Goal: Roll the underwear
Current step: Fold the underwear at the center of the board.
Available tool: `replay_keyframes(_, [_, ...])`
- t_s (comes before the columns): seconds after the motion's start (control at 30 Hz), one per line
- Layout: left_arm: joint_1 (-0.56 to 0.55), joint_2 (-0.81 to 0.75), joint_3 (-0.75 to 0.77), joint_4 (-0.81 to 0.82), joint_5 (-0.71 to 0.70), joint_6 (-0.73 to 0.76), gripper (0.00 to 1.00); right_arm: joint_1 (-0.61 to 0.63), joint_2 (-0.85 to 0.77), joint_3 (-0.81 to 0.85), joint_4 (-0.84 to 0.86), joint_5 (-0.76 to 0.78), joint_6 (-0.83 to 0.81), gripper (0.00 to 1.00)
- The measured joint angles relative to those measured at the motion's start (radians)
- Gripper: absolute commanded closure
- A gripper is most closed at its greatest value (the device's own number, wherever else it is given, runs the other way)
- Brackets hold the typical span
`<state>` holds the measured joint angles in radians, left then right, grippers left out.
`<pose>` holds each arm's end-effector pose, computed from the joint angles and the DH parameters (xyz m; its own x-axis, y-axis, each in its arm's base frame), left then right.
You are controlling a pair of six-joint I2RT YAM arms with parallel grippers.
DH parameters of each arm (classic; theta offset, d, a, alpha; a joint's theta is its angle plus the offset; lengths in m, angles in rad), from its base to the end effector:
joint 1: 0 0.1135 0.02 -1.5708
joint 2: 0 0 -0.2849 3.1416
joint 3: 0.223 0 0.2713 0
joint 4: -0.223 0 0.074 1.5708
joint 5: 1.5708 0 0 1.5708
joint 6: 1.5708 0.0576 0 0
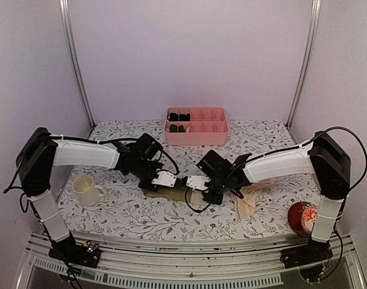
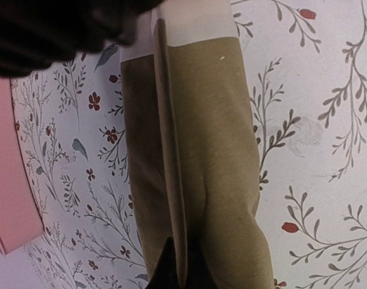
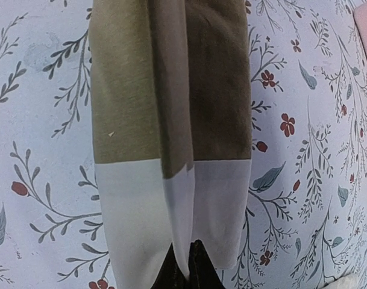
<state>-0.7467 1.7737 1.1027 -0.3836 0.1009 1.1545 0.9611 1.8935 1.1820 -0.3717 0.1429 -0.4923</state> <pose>0.2799 -0.2669 0.1608 0.3933 0.8758 -0.2797 0.8718 -0.2587 0.4160 0.2422 0.3325 0.1406 -0.0803 -0.9320 -0.3534 -0.9205 0.2054 -0.3323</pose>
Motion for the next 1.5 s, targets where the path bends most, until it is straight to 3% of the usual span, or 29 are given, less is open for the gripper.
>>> replay_keyframes(0.13, [0.0,0.028,0.019,0.004,-0.013,-0.005,0.95,-0.013,0.0,0.001,0.007,0.014,0.007,0.94])
replay_keyframes(0.27, [0.001,0.063,0.026,0.014,-0.04,-0.014,0.85,-0.02,0.006,0.001,0.0,0.041,0.011,0.88])
replay_keyframes(0.47, [0.003,0.079,0.026,0.048,-0.083,-0.034,0.45,-0.031,0.027,0.001,-0.005,0.074,0.024,0.81])
replay_keyframes(0.6, [0.006,0.079,0.024,0.109,-0.109,-0.059,0.24,-0.033,0.027,0.001,-0.001,0.118,0.033,0.72])
replay_keyframes(0.77, [0.019,0.079,0.018,0.19,-0.135,-0.111,0.13,-0.033,0.027,0.001,-0.001,0.188,0.059,0.54])
replay_keyframes(0.93, [0.037,0.064,-0.003,0.301,-0.194,-0.197,0.05,-0.033,-0.001,-0.013,-0.006,0.257,0.104,0.48])
replay_keyframes(1.13, [0.056,-0.031,-0.094,0.402,-0.272,-0.292,0.11,-0.033,-0.069,-0.021,0.003,0.235,0.193,0.56])
replay_keyframes(1.33, [0.048,-0.146,-0.186,0.402,-0.257,-0.352,0.3,-0.033,-0.15,-0.106,0.123,0.044,0.275,0.68])
replay_keyframes(1.5, [0.023,-0.109,-0.227,0.382,-0.269,-0.381,0.43,-0.033,-0.14,-0.131,0.181,-0.106,0.314,0.76])
